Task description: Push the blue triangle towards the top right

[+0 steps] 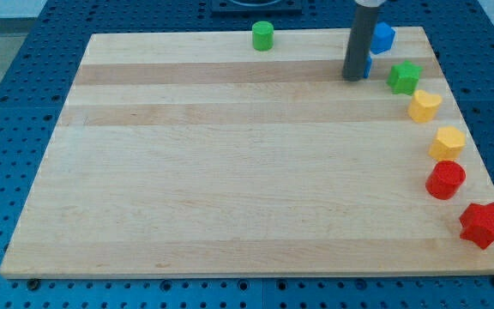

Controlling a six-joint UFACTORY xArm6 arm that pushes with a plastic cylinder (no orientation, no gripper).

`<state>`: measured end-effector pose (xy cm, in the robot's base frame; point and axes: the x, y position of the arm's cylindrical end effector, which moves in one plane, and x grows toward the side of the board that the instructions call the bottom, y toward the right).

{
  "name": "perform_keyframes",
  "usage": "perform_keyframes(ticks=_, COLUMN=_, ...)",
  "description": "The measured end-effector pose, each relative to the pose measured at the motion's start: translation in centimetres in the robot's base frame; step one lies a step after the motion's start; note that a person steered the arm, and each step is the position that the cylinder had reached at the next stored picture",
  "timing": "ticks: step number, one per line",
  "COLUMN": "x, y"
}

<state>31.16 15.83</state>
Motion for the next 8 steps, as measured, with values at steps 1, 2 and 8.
perform_keyframes(ticks=1, x=-0.6, y=0.8)
perform_keyframes(ticks=2, x=-1.0, y=-2.3)
perform_keyframes(ticks=8, x=-5.8, y=0.0)
